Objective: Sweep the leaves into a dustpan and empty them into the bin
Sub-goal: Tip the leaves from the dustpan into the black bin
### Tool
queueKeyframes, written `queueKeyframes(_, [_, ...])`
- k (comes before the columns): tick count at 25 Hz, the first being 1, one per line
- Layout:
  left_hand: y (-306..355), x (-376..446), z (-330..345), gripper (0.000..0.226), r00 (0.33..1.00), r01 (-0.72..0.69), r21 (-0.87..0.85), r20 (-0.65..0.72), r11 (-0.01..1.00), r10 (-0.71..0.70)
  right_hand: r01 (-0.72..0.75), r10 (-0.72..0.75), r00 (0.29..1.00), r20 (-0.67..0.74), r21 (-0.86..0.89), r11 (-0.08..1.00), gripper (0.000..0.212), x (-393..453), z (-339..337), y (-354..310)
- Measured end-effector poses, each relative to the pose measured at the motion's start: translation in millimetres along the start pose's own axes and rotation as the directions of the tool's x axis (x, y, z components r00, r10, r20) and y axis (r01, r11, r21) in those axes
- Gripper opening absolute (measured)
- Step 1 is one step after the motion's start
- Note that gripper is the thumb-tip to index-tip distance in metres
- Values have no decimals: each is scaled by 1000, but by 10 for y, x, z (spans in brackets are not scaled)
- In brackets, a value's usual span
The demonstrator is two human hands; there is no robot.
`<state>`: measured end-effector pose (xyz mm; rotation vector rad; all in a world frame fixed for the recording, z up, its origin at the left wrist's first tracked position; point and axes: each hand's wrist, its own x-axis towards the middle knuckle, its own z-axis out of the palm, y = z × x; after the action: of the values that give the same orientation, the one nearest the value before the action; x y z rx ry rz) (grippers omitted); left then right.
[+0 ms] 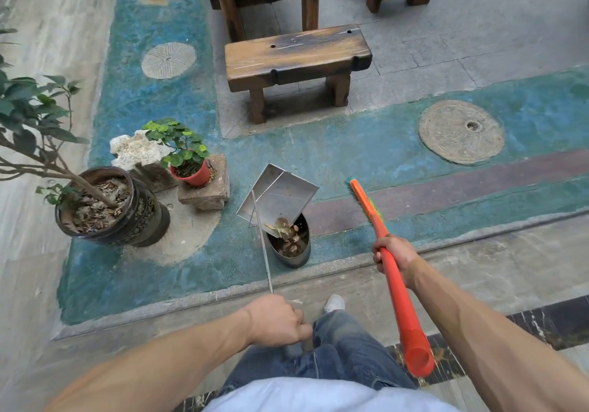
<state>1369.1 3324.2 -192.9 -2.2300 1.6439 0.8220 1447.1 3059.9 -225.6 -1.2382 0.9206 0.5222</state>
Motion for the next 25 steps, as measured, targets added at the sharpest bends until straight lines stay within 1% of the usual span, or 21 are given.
queueKeyframes(2, [-59, 4, 7, 25, 999, -32, 44, -9, 998, 33, 0, 0, 1000, 0, 6, 1000, 22, 13, -20, 9])
queueKeyframes(4, [-51, 3, 12, 24, 999, -27, 44, 20, 999, 26, -3, 3, 1000, 3, 2, 1000, 21, 23, -31, 27])
queueKeyframes(8, [-85, -12, -25, 25, 1000, -20, 66, -7, 998, 21, -7, 7, 1000, 7, 14, 1000, 21, 38, -46, 6])
queueKeyframes(10, [-28, -29, -72, 25, 999, -40, 80, -13, 996, 41, -6, 6, 1000, -3, 21, 1000, 22, 43, -38, 7])
queueKeyframes(13, [98, -23, -149, 28, 1000, -25, -25, -2, 999, 25, -2, 2, 1000, -2, 14, 1000, 24, 57, -35, -15])
queueKeyframes(14, [100, -22, -183, 29, 1000, -19, -32, 1, 999, 19, 1, -1, 1000, -1, 11, 1000, 24, 57, -40, -34])
queueKeyframes(17, [32, -49, -237, 28, 1000, -21, -15, -14, 1000, 20, 0, 0, 1000, -4, 1, 1000, 24, 52, -43, -63])
queueKeyframes(21, [24, -111, -195, 28, 999, -48, 24, 22, 999, 47, -5, 4, 1000, -4, -23, 1000, 24, 79, -14, 2])
queueKeyframes(23, [2, -122, -171, 26, 999, -43, 80, -6, 996, 44, -16, 16, 1000, 0, -9, 1000, 24, 117, -24, -4])
queueKeyframes(25, [-33, -152, -152, 23, 1000, -12, 62, -28, 998, 14, -36, 36, 999, 2, 12, 999, 23, 137, -44, 15])
